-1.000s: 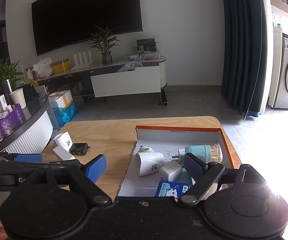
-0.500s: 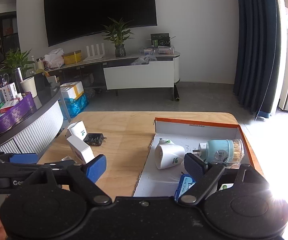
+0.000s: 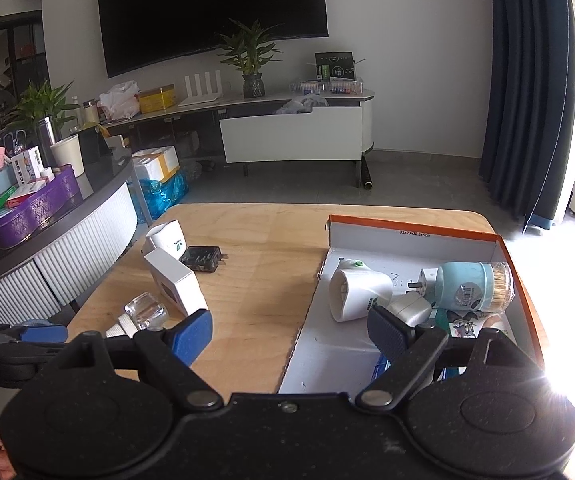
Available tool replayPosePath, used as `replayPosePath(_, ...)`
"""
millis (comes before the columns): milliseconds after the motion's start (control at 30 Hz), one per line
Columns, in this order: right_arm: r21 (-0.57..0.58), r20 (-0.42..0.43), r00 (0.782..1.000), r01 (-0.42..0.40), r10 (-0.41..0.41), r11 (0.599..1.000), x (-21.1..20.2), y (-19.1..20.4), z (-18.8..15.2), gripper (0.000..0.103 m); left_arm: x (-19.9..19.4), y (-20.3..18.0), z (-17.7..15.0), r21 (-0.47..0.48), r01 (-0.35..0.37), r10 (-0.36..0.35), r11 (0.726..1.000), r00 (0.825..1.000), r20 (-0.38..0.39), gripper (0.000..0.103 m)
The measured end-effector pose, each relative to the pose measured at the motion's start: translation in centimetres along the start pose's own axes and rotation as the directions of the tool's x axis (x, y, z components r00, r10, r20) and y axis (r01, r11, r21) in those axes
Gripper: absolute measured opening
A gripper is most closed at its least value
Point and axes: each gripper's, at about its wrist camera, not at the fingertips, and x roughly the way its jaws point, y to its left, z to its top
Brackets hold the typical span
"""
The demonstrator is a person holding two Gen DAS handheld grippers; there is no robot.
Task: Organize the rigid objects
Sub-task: 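Grasp the clear glass bottle with left tool while right tool grasps the tall white box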
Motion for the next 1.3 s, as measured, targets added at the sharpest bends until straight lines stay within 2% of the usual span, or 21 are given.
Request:
replayPosePath(167, -0.006, -0.008, 1.0, -0.007, 0.007, 1.0, 0.3, 0.1, -0.2, 0.1, 2.8, 0.2, 0.3, 0.142, 0.032, -0.034, 0.989, 0.999, 0.011, 0.096)
replayPosePath(433, -0.007, -0.022, 1.0, 0.016, -0.016, 1.0, 1.0, 0.3, -0.2, 0.1, 5.6, 0.3, 1.0, 0.281, 0.111, -0.121, 0.953, 0.993, 0.017, 0.095)
replayPosePath(500, -0.006, -0.025, 0.999, 0.021, -0.021, 1.0, 1.2, 0.3, -0.1, 0.1, 6.0, -0.1, 0.8, 0.319, 0.131, -0.144, 0.939, 0.99, 0.015, 0.092)
replayPosePath(533, -0.007, -0.029, 0.999, 0.024, -0.024, 1.0, 1.4, 0.3, -0.1, 0.1, 6.2, -0.2, 0.6, 0.328, 0.138, -0.15, 0.935, 0.989, 0.014, 0.087)
replayPosePath(633, -0.016, -0.035, 0.999, 0.027, -0.028, 1.0, 1.9, 0.6, 0.0, 0.1, 6.8, 0.3, 0.6, 0.295, 0.188, -0.197, 0.937, 0.98, -0.001, 0.08)
replayPosePath(700, -0.02, -0.038, 0.999, 0.025, -0.025, 0.999, 2.2, 1.0, 0.0, 0.1, 6.8, 0.6, 0.7, 0.277, 0.176, -0.189, 0.944, 0.982, 0.019, 0.067)
replayPosePath(733, -0.021, -0.039, 0.999, 0.023, -0.024, 1.0, 2.4, 1.2, 0.1, 0.1, 6.8, 0.8, 0.8, 0.273, 0.177, -0.19, 0.946, 0.981, 0.025, 0.053)
replayPosePath(767, -0.02, -0.042, 0.999, 0.019, -0.019, 1.0, 2.6, 1.3, 0.1, 0.1, 6.8, 0.9, 0.9, 0.265, 0.179, -0.192, 0.947, 0.981, 0.024, 0.051)
replayPosePath(933, -0.03, -0.053, 0.999, -0.003, 0.002, 1.0, 3.7, 2.4, 0.4, 0.1, 6.1, 1.0, 0.9, 0.261, 0.157, -0.165, 0.953, 0.986, 0.011, 0.051)
replayPosePath(1033, -0.056, -0.057, 0.998, -0.035, 0.032, 0.998, 4.5, 3.4, 0.5, 0.1, 5.4, 1.7, 1.1, 0.207, 0.157, -0.16, 0.966, 0.987, -0.001, 0.051)
replayPosePath(1300, -0.102, -0.085, 0.987, -0.146, 0.138, 0.984, 7.9, 5.1, 1.6, 0.1, 2.5, 3.5, 1.5, 0.069, 0.139, -0.143, 0.988, 0.988, 0.059, 0.051)
